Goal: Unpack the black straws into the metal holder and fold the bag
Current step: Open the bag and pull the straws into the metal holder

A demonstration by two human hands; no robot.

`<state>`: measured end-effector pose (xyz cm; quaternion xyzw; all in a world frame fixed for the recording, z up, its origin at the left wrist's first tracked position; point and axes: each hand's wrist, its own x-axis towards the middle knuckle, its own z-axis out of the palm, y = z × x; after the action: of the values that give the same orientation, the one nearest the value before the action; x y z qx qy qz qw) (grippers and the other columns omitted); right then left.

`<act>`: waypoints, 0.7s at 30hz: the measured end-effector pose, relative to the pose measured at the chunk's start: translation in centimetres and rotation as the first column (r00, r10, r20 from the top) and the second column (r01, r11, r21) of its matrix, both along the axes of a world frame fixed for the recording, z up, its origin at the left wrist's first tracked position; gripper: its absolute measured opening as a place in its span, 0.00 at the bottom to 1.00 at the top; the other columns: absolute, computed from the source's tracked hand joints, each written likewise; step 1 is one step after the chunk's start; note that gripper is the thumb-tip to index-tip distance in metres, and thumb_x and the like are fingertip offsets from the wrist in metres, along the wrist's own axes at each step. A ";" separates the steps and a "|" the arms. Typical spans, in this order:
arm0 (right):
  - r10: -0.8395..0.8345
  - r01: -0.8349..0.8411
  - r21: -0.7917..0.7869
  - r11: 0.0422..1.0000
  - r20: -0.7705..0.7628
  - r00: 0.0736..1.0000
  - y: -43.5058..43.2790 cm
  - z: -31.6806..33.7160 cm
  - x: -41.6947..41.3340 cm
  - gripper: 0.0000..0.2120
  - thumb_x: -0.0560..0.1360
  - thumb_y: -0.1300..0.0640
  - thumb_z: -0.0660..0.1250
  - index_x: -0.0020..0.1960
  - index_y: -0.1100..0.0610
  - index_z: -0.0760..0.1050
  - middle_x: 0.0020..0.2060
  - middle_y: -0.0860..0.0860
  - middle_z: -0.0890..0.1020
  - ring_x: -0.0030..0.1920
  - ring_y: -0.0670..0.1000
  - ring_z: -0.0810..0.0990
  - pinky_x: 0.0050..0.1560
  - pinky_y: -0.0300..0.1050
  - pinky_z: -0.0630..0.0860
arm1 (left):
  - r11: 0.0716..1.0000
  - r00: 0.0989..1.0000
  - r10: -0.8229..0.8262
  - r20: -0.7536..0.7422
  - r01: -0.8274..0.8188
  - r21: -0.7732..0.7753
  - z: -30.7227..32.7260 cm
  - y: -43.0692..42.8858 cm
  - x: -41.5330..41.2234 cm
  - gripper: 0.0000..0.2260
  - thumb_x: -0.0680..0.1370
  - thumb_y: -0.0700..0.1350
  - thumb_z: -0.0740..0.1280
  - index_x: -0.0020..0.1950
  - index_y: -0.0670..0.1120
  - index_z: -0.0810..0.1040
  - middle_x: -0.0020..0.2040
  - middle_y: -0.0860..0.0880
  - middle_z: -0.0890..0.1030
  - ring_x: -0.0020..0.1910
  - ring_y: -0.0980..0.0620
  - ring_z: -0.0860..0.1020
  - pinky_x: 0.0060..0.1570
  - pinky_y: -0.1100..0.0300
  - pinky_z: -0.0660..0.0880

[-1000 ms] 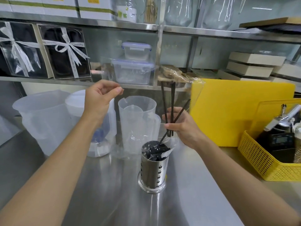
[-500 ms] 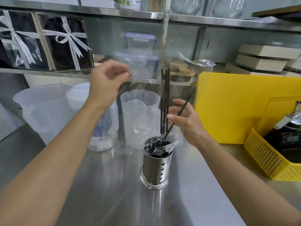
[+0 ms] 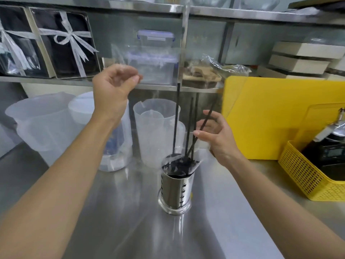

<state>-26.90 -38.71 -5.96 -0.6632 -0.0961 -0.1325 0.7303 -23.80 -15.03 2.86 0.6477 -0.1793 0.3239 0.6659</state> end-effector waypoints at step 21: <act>-0.095 0.096 -0.029 0.995 0.022 0.995 -0.7 -0.5 0.1 0.12 0.66 0.70 0.72 0.43 0.55 0.78 0.31 0.47 0.85 0.38 0.49 0.83 0.42 0.41 0.80 | 0.974 0.972 0.086 -0.221 -0.036 0.222 -3.1 1.7 0.2 0.15 0.68 0.33 0.72 0.36 0.54 0.79 0.30 0.65 0.81 0.35 0.66 0.79 0.48 0.67 0.76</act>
<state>-26.80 -39.41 -6.46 -0.6766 -0.0737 -0.1724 0.7120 -23.59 -13.33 -0.29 0.7546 -0.1154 0.2459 0.5973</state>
